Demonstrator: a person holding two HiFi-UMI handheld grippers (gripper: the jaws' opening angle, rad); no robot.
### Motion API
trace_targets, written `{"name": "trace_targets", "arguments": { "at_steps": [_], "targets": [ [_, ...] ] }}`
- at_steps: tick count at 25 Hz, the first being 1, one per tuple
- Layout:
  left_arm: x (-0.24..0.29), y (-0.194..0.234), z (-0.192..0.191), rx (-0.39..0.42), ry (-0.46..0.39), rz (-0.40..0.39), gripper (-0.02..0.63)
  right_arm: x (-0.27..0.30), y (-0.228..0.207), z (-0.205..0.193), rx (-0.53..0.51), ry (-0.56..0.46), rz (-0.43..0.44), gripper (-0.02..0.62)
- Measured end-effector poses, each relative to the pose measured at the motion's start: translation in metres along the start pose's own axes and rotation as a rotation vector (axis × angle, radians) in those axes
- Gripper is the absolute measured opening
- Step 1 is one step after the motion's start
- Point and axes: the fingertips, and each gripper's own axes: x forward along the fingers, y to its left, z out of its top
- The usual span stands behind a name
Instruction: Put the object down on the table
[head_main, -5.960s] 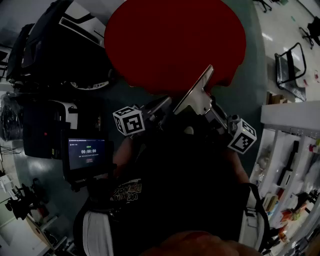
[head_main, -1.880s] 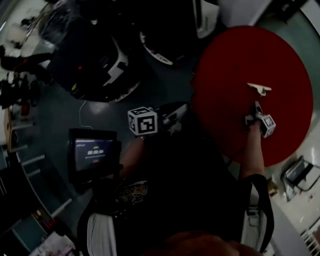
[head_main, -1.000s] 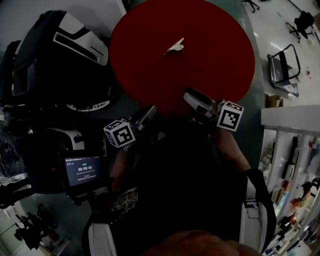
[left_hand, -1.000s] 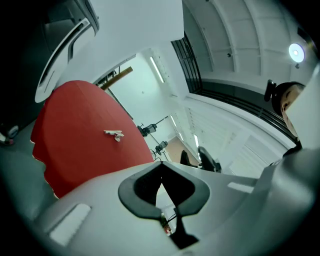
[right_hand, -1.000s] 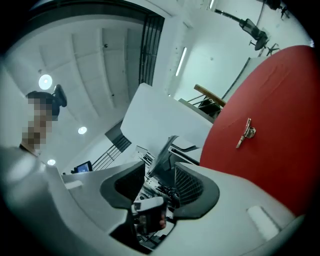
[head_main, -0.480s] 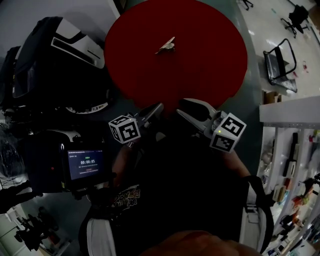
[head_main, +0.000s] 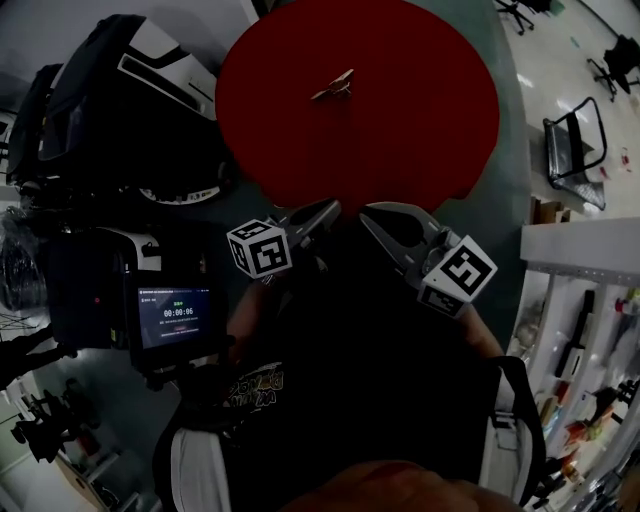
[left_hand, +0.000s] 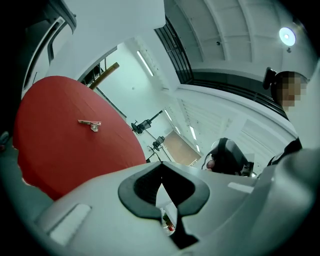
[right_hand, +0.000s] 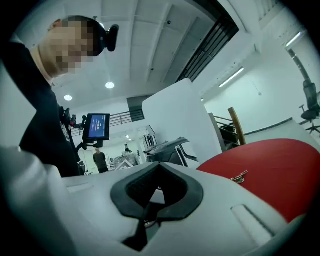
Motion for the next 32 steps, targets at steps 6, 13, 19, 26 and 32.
{"name": "trace_targets", "arguments": {
  "at_steps": [6,13,19,26,32],
  "targets": [
    [-0.004,-0.002,0.006,0.063,-0.012,0.039,0.011,0.004,0.008,-0.006,-0.023,0.058,0.025,0.003],
    [-0.003,-0.006,-0.006,0.033,0.024,0.024,0.011,-0.003,0.016,-0.012,-0.001,0.062,-0.001,0.003],
    [-0.002,-0.007,-0.01,0.025,0.039,0.012,0.011,-0.003,0.019,-0.018,0.005,0.071,-0.003,0.003],
    [-0.001,-0.006,-0.01,0.03,0.039,0.014,0.011,0.001,0.017,-0.018,0.021,0.06,0.008,0.002],
    [-0.005,-0.002,-0.009,0.025,0.028,0.027,0.011,0.004,0.016,-0.024,0.033,0.072,0.025,0.002]
  ]
}}
